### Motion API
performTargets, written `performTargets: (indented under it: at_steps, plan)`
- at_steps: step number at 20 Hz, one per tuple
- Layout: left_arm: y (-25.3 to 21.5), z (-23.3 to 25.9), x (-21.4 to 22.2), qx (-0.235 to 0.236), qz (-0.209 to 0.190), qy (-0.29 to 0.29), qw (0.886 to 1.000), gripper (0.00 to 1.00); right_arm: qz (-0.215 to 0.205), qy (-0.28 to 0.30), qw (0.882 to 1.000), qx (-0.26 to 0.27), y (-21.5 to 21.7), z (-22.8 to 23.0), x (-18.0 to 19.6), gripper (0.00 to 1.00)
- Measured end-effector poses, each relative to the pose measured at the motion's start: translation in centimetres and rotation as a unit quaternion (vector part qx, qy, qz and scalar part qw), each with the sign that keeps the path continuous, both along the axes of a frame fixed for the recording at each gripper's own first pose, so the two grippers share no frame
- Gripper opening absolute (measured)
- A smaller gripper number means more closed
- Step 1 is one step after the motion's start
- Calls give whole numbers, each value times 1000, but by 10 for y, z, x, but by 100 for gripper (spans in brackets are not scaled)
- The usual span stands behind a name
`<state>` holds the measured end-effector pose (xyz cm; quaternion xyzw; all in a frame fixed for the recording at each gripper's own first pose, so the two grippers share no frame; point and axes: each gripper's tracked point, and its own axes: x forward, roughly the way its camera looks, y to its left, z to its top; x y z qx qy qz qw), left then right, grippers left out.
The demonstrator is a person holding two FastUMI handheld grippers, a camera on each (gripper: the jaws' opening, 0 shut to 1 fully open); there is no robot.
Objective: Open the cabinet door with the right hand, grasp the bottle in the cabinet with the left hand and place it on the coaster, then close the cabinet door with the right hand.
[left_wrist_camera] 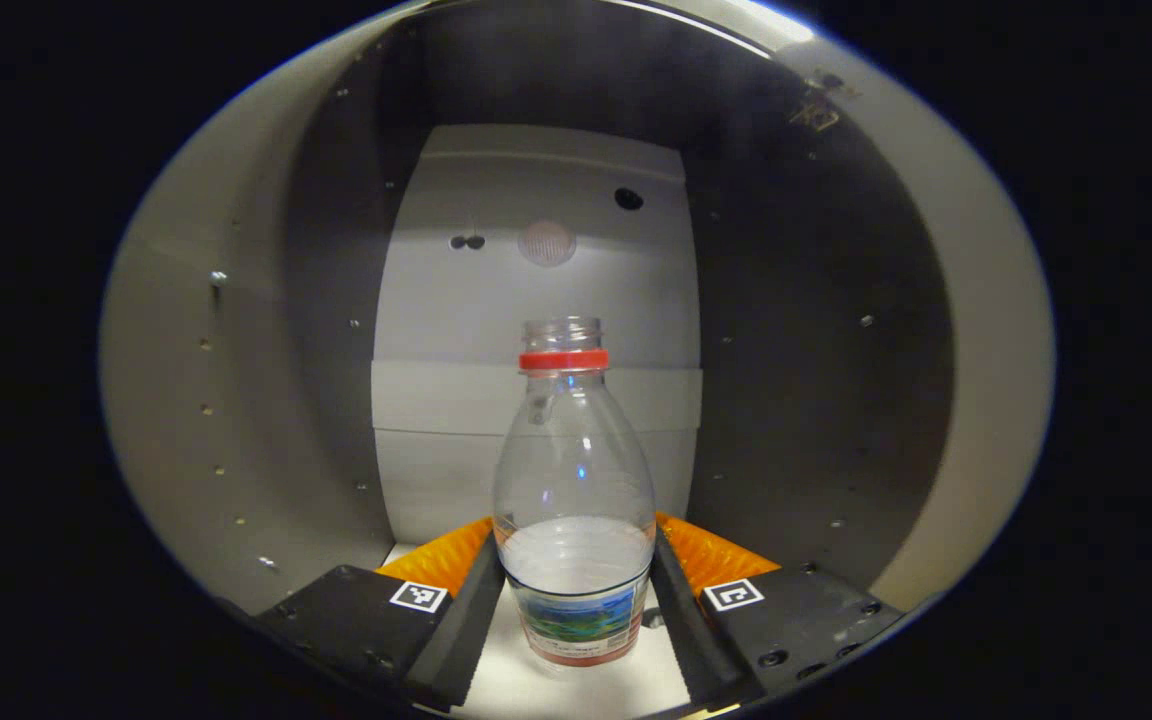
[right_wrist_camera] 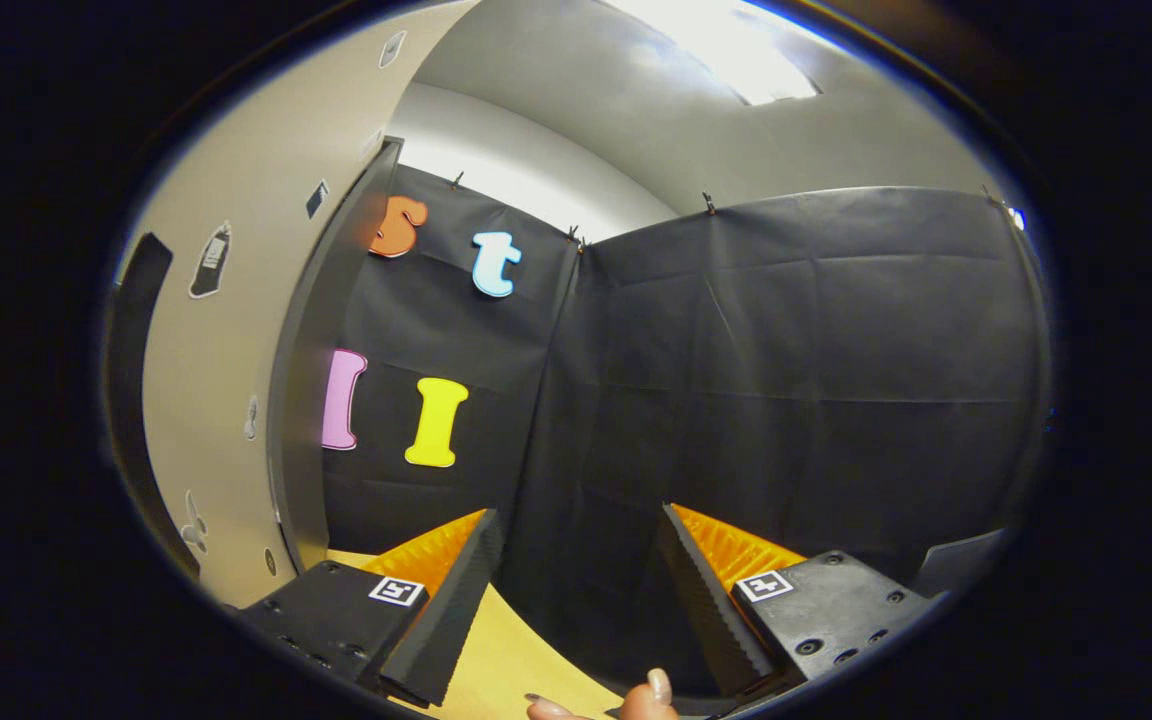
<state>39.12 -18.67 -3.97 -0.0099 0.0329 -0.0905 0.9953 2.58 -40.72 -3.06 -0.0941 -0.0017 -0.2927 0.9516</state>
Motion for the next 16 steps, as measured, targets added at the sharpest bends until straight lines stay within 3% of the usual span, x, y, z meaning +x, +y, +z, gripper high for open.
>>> performTargets:
  at_steps: [7, 13, 16]
  plan:
    - [27, 25, -130, 7, -14, -16, 1000, 78, 50, -1, 999, 5, 70, 13, -43, 97]
    - [45, -1, -221, 16, -50, 19, 998, 78, 67, -14, 998, 6, 131, 31, -90, 97]
    - [60, -18, -249, 4, -59, 37, 998, 78, 104, -22, 994, 27, 188, 33, -97, 97]
